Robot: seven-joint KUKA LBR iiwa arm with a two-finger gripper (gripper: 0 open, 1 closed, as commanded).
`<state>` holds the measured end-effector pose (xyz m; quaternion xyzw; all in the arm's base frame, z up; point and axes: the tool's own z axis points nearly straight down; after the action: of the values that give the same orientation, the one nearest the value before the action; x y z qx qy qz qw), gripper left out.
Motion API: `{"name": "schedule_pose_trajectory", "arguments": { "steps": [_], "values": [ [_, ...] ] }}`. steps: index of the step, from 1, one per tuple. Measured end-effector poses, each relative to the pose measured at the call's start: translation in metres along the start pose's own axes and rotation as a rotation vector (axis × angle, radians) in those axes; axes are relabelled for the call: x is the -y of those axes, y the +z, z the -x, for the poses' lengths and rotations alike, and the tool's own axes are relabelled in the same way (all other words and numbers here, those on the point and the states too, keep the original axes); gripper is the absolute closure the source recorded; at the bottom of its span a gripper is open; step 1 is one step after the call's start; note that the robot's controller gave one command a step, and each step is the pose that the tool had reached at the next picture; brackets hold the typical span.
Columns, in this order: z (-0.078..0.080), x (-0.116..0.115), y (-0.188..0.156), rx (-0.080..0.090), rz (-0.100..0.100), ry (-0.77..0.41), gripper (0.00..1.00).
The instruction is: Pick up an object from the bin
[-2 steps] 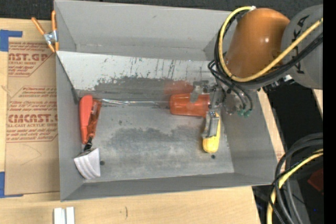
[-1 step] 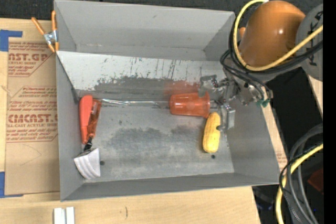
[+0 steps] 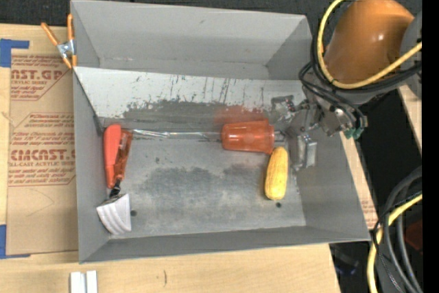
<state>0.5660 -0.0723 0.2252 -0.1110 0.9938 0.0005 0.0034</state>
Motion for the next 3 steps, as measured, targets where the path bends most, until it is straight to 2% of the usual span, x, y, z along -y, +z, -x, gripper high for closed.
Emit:
{"name": "schedule_pose_trajectory", "arguments": {
  "steps": [1, 2, 3],
  "values": [
    [-0.023, 0.007, 0.026, 0.006, -0.001, 0.067, 0.0],
    [-0.029, 0.016, 0.082, 0.006, -0.002, -0.001, 0.0],
    [-0.036, 0.011, 0.121, 0.006, 0.0, 0.007, 0.0]
  ]
}}
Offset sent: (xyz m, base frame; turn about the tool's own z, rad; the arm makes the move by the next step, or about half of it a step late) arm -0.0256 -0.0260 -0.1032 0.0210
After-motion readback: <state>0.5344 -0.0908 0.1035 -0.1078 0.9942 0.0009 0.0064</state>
